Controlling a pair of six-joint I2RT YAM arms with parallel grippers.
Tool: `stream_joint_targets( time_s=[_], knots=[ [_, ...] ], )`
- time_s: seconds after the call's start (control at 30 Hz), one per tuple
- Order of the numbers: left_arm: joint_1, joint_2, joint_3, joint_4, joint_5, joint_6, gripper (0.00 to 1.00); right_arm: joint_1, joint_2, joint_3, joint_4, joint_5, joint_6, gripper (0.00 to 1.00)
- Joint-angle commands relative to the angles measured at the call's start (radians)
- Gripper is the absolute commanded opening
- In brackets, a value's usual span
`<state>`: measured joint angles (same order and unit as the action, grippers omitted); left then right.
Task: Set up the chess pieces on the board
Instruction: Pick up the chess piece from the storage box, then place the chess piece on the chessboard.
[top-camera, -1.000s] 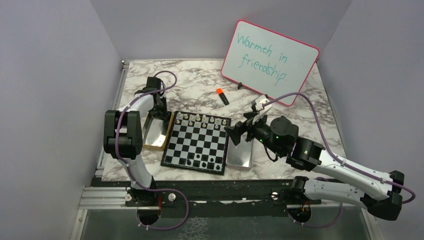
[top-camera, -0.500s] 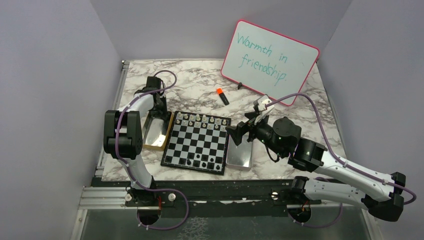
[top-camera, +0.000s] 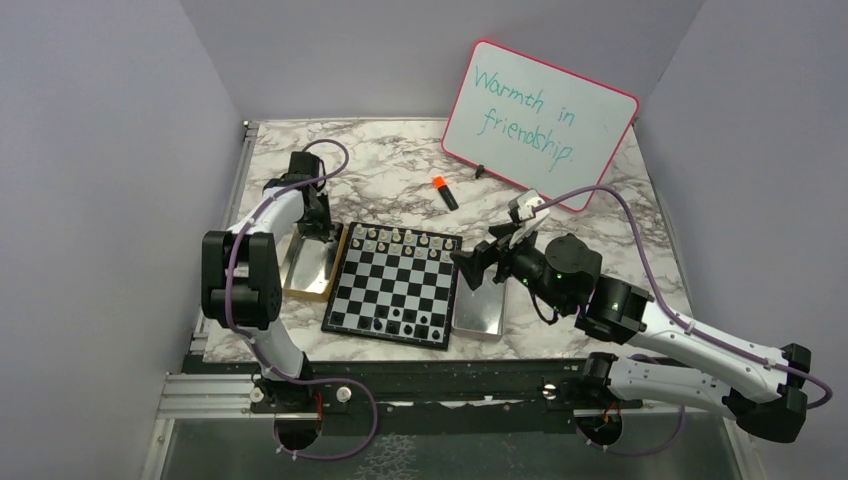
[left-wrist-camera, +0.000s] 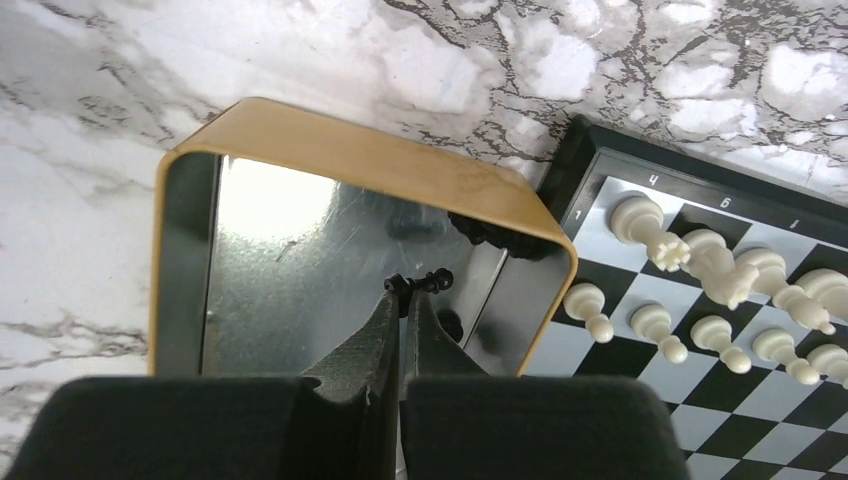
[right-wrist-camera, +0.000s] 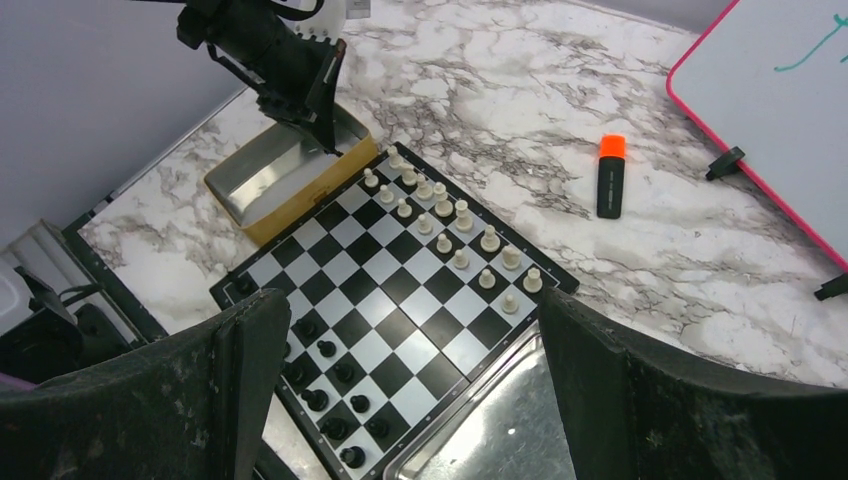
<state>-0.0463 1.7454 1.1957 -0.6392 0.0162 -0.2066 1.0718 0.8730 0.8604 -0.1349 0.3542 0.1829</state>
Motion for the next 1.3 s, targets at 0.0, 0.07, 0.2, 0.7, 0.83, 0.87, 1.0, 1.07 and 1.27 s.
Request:
stream_joint_targets(
  time_s=[0.0,0.07,0.2,0.7,0.83,0.87,1.0,1.07,1.27],
  knots=[
    [-0.001,-0.086,-0.015,-0.031,-0.054,-0.022,0.0,0.0,-0.012,-0.018,0.042,0.074,0.087,1.0],
    [-0.001,-0.11,-0.018,-0.034,-0.056,-0.028,0.0,0.0,-0.023,-0.03,0.055,0.103,0.096,1.0],
    [0.001,-0.162,-0.003,-0.055,-0.044,-0.035,0.0,0.0,-0.037,-0.022,0.043,0.074,0.084,1.0],
    [0.011,-0.357,-0.126,0.033,0.559,-0.162,0.0,0.0,0.176,0.033,0.222,-0.046,0.19,0.86],
    [0.011,-0.399,-0.206,0.116,0.739,-0.231,0.0,-0.001,0.282,0.087,0.25,-0.083,0.214,0.77],
    [0.011,-0.409,-0.218,0.129,0.77,-0.243,0.0,-0.002,0.31,0.102,0.259,-0.099,0.22,0.74],
    [0.01,-0.448,-0.266,0.195,0.866,-0.306,0.0,-0.034,0.423,0.172,0.257,-0.203,0.256,0.59],
    [0.01,-0.468,-0.3,0.25,0.923,-0.354,0.0,-0.057,0.467,0.195,0.281,-0.276,0.283,0.52],
    [0.01,-0.534,-0.377,0.357,0.989,-0.469,0.0,-0.115,0.561,0.223,0.336,-0.401,0.358,0.39]
  ],
)
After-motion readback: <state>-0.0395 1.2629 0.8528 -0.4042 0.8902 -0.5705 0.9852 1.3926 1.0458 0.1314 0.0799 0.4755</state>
